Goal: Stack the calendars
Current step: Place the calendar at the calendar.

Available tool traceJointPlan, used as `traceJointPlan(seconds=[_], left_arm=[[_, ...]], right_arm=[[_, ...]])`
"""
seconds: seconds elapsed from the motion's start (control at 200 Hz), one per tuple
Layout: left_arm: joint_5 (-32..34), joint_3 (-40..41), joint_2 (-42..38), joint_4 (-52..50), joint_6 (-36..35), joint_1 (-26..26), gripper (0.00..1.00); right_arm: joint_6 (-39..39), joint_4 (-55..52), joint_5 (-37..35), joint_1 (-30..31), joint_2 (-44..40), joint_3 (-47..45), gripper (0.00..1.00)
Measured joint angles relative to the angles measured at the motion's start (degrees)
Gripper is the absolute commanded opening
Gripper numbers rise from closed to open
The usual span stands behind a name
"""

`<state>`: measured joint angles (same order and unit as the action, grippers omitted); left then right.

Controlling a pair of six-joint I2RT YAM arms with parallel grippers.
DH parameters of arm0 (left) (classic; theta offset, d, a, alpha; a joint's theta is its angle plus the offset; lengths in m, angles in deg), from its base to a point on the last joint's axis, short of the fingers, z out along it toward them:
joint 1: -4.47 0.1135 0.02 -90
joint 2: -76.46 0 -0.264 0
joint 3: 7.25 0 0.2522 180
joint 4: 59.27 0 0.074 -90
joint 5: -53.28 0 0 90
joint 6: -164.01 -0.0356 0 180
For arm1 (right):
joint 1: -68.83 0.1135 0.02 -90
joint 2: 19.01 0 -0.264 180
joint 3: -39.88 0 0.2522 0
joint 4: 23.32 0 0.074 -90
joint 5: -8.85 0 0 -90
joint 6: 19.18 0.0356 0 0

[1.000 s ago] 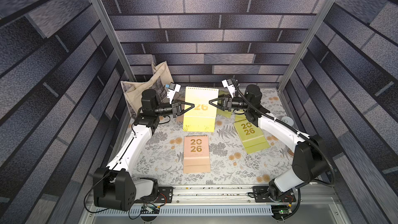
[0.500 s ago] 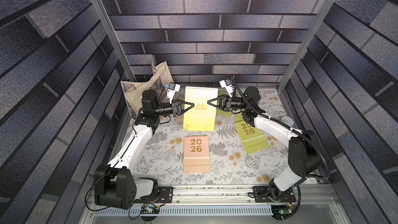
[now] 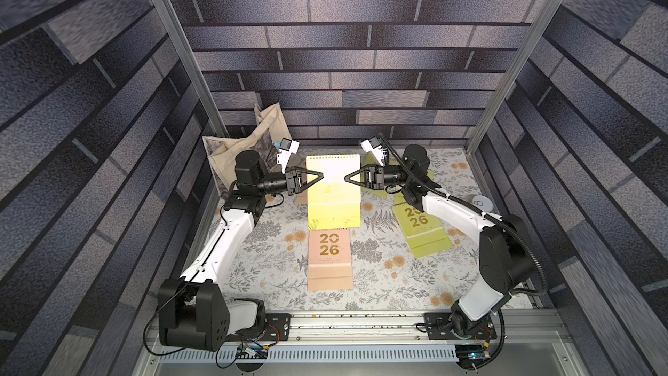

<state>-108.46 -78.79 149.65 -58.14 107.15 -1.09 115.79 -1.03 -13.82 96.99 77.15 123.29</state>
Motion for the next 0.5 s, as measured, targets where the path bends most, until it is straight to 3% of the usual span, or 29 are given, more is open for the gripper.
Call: traceJointPlan(seconds=[0.11, 0.23, 0.296, 0.361, 0.501], left_arm=[[-0.07, -0.02, -0.13, 0.26, 0.20, 0.04, 0.00], [-0.33, -0.02, -0.20, 0.17, 0.00, 0.04, 0.00], [-0.46, 0.00, -0.28, -0.15, -0.15, 0.04, 0.00], [-0.50, 0.00, -0.33, -0.33, -0.15, 0.07, 0.00], [-0.48, 0.00, -0.59, -0.31, -0.15, 0.44, 0.00]], right_arm=[[-0.72, -0.74, 0.72, 0.00, 0.24, 0.70, 0.03], [-0.79, -1.53, 1.46, 0.00, 0.39, 1.22, 0.44], [-0.63, -1.55, 2.16, 0.00, 0.39, 1.46, 0.58], [-0.72, -1.38, 2.75, 0.00, 0.37, 1.51, 0.63], [-0.81, -1.11, 3.30, 0.00, 0.37, 1.49, 0.63]])
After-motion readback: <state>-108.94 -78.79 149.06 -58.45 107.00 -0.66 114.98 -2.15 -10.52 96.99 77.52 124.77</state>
